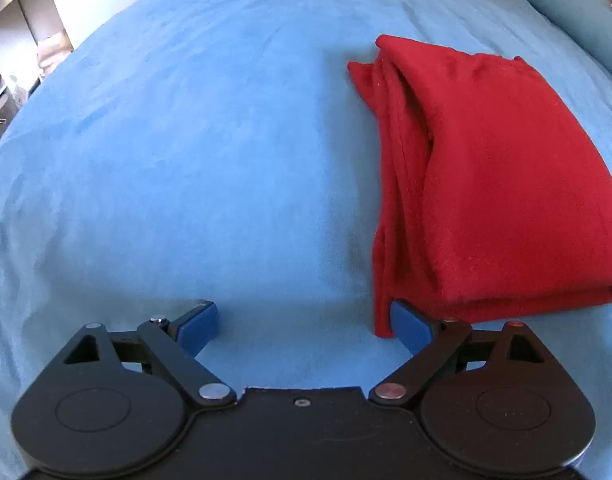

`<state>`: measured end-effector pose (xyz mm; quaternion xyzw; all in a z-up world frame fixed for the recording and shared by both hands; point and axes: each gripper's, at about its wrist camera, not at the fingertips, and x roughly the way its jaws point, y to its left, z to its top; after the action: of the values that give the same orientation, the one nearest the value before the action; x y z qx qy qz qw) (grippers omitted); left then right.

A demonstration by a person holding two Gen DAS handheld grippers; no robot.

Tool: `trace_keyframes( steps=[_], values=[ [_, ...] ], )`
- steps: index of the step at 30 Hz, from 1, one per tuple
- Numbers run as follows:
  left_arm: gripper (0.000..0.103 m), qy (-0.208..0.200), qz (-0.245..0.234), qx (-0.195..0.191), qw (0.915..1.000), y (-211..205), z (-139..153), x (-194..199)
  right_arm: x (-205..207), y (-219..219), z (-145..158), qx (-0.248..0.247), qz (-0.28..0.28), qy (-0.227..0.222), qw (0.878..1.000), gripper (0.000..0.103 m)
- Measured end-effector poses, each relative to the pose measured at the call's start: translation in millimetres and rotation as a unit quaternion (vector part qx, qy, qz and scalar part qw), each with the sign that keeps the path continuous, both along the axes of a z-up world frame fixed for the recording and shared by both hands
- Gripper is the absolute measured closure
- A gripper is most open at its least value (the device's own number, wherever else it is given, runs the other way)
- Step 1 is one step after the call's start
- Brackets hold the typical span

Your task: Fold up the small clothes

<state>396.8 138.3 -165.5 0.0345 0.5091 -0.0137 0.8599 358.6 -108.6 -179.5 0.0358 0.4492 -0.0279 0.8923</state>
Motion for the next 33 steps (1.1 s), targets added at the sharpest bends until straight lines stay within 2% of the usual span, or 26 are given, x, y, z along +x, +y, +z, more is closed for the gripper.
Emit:
trace_keyframes(
  steps=[3, 5, 7, 9, 11, 13, 17, 19, 22, 26, 29, 31, 33],
  values=[
    [0.008, -0.007, 0.011, 0.004, 0.9999, -5, 18, -1, -6, -7, 21, 0.017, 0.015, -0.003, 1.000, 0.011],
    [0.007, -0.028, 0.006, -0.001, 0.9996, -8, 36, -4, -6, -15, 41, 0.029, 0.021, -0.014, 0.999, 0.008],
    [0.002, -0.054, -0.003, -0.004, 0.9985, -13, 62, -5, -3, -24, 64, 0.038, 0.022, -0.030, 0.999, 0.000],
    [0.000, -0.082, -0.009, -0.005, 0.9965, -18, 87, -1, 5, -34, 85, 0.055, 0.022, -0.043, 0.997, 0.000],
    [0.000, -0.108, -0.019, -0.023, 0.9937, -22, 108, 7, 18, -45, 101, 0.088, 0.028, -0.055, 0.994, 0.000],
    [0.000, -0.116, -0.030, -0.042, 0.9919, -26, 120, 23, 36, -52, 110, 0.108, 0.027, -0.049, 0.993, 0.000],
    [0.000, -0.068, -0.062, -0.073, 0.9931, -34, 101, 74, 77, -50, 96, 0.081, 0.023, 0.026, 0.996, 0.000],
    [0.001, -0.039, -0.065, -0.084, 0.9936, -35, 82, 96, 90, -46, 83, 0.097, 0.032, 0.040, 0.994, 0.000],
    [0.011, 0.009, -0.061, -0.106, 0.9924, -34, 54, 118, 104, -44, 59, 0.133, 0.026, 0.064, 0.989, 0.000],
    [0.019, 0.045, -0.061, -0.134, 0.9880, -29, 27, 127, 112, -40, 34, 0.171, 0.018, 0.075, 0.982, 0.000],
    [0.024, 0.052, -0.065, -0.154, 0.9845, -34, 18, 127, 122, -36, 21, 0.192, 0.023, 0.074, 0.978, 0.001],
    [0.026, 0.054, -0.064, -0.166, 0.9825, -33, 16, 134, 128, -31, 16, 0.199, 0.028, 0.070, 0.977, 0.008],
    [0.027, 0.057, -0.060, -0.172, 0.9817, -32, 13, 136, 132, -26, 12, 0.204, 0.032, 0.061, 0.977, 0.010]
  ],
)
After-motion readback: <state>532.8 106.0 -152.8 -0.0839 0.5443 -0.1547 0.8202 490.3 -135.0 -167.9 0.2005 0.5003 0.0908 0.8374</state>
